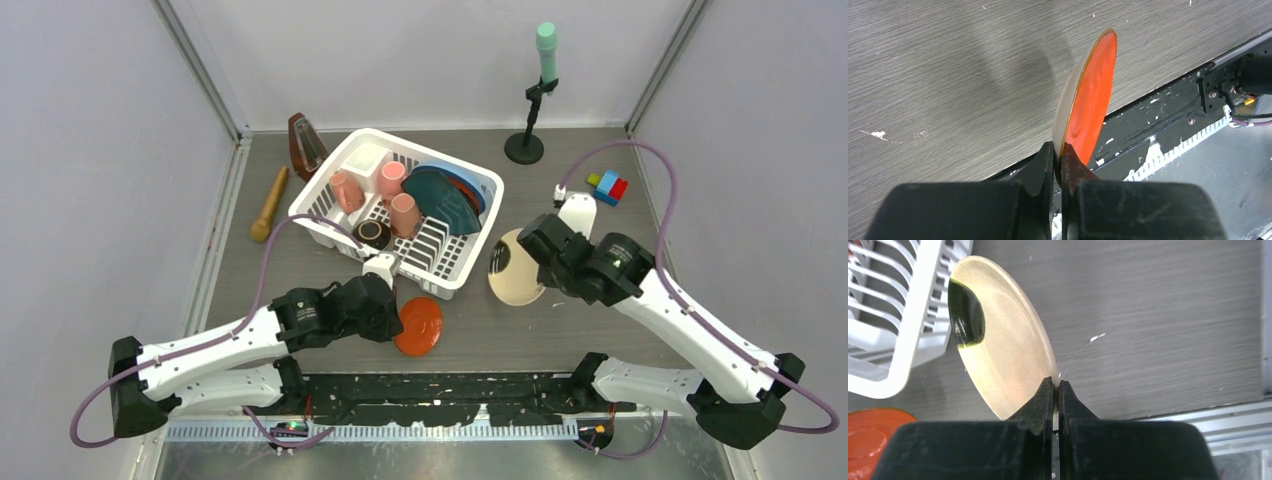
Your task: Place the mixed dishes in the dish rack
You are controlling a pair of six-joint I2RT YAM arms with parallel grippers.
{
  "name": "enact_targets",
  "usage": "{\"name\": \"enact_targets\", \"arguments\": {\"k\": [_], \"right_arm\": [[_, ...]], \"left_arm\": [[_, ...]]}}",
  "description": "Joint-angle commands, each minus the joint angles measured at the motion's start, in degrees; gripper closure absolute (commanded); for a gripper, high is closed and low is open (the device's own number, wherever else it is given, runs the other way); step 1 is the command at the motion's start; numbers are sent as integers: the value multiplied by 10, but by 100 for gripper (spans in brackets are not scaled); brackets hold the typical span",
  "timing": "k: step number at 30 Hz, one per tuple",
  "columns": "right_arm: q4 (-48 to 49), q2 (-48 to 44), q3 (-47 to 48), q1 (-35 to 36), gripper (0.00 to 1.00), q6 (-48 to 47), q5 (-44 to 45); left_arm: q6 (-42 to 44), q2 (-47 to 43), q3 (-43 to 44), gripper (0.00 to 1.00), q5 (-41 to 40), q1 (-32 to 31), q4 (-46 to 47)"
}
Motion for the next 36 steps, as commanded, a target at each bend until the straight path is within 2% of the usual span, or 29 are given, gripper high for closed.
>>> {"name": "enact_targets", "arguments": {"k": [1,3,7,10,14,17,20,24,26,31,36], "right_arm": [[-23,-22,108,0,100,-72,119],[12,-29,151,0,100,-120,114],[115,-23,197,0,100,-213,40],[169,29,211,0,100,-246,-16],[245,99,205,4,100,-293,-15],[331,129,189,7,100,-337,4],[424,144,145,7,100,-425,24],[612,134,40,8,100,-590,-67],[674,133,7,7,100,-608,-78],[668,182,17,7,99,-667,-81],[674,222,24,7,100,-720,-80]], "left_arm": [[11,-8,3,100,23,1,26],[12,-7,1,100,34,1,27],[10,1,-12,100,58,1,33],[9,9,-18,100,62,1,34],[7,6,-19,100,56,1,28],[6,-1,-18,100,47,2,15],[7,-7,-14,100,40,2,-2],[12,-12,-8,100,23,2,-27],[11,-14,-3,100,5,2,-44],[-9,-18,7,100,-56,3,-97],[-29,-18,4,100,-82,3,-128]]}}
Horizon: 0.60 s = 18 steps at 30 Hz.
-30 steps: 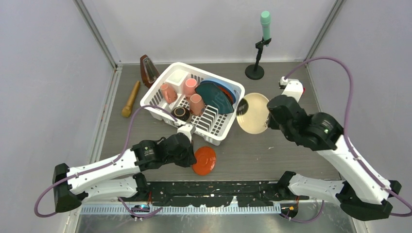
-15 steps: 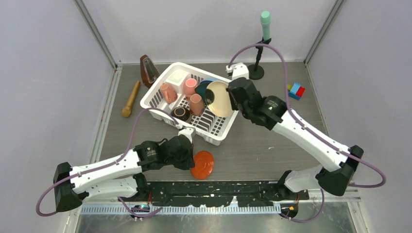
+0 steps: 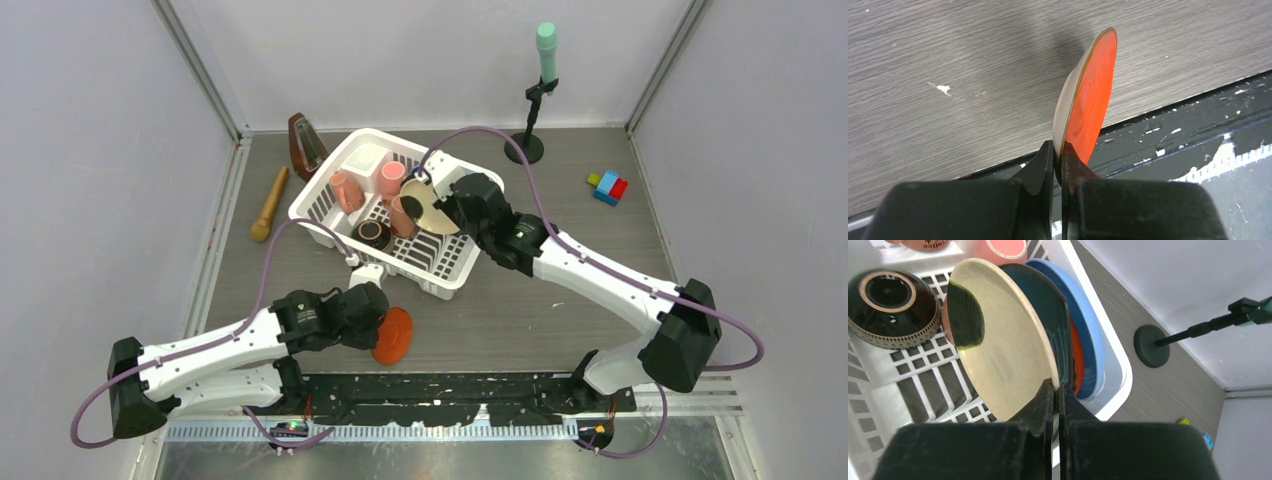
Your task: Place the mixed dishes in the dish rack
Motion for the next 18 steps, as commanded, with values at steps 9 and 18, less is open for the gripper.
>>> {"name": "enact_targets", "arguments": {"k": [9,18], "right_arm": [[80,42,-22,2,100,-157,-29],[30,109,2,3,100,-137,-22]], "left_arm": [[-20,-45,-3,100,-37,3,-4],[-24,-56,-22,100,-20,3,8]]}}
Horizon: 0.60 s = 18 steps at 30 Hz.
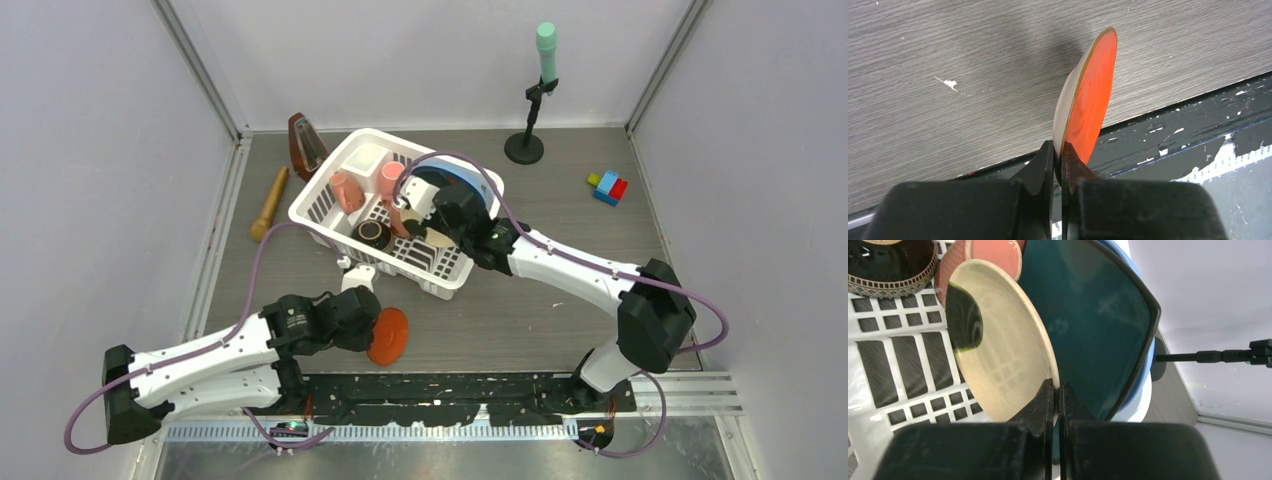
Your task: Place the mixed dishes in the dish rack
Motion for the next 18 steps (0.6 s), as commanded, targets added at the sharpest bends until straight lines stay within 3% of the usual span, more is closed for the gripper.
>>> {"name": "enact_targets", "arguments": {"k": [1,13,15,16,18], "right_arm": [[-28,30,40,4,100,7,11],[-147,53,104,24,94,61,31],[-167,55,107,35,77,61,36],[-180,55,111,38,63,64,36],[-197,58,120,42,50,82,34]], "left_arm": [[-10,-20,-13,100,-1,3,29],[-5,-19,-8,100,-6,2,34],[-5,-19,-8,100,-5,3,35],[-6,-18,-9,100,-5,2,35],[-7,-16,-9,100,-5,2,37]]}}
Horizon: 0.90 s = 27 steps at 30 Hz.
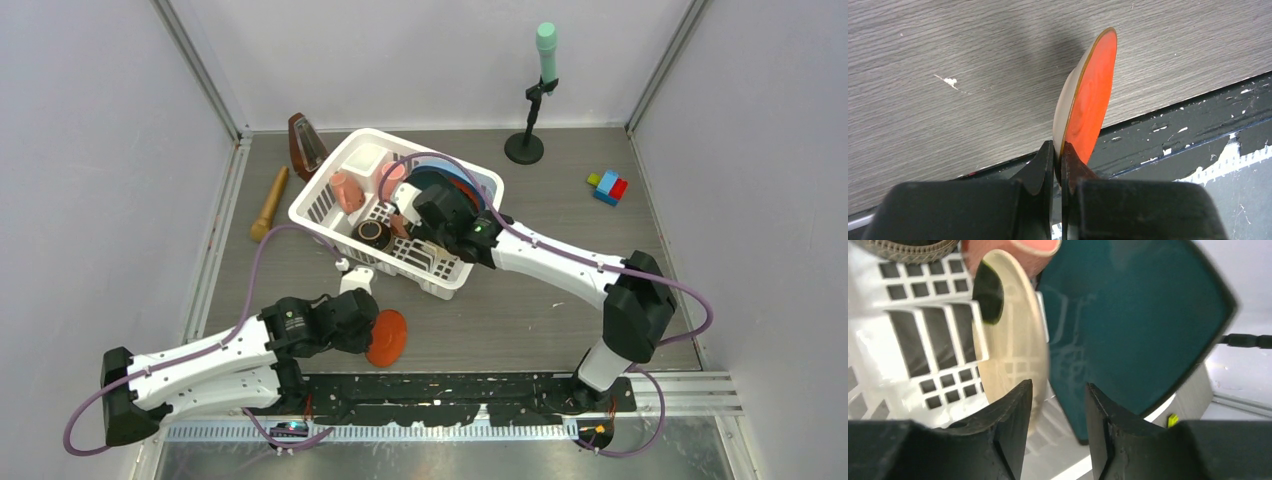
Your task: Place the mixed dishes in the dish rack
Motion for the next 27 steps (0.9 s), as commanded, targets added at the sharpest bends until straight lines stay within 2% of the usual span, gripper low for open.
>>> {"name": "enact_targets", "arguments": {"k": [1,4,5,11,17,22,23,27], "right_arm": [[-66,1,30,15,48,30,3],[-68,-16,33,15,42,48,-8],[-66,-22,33,15,37,54,-9],[-83,-82,50,15,30,109,-21],[-114,-195,27,15,19,170,-86],[-192,-292,9,13,15,207,-203],[-216,-305,12,10,15,215,-251],[-270,-322,16,-2,17,248,-377]], "left_arm": [[-6,0,11,100,-7,2,32],[-8,1,11,100,-3,3,34],[-9,1,12,100,-1,3,35],[9,-11,15,100,14,2,52],[47,-39,19,100,66,3,104],[107,-81,26,100,125,3,180],[119,-90,26,100,130,3,197],[168,-122,23,100,128,2,252]]}}
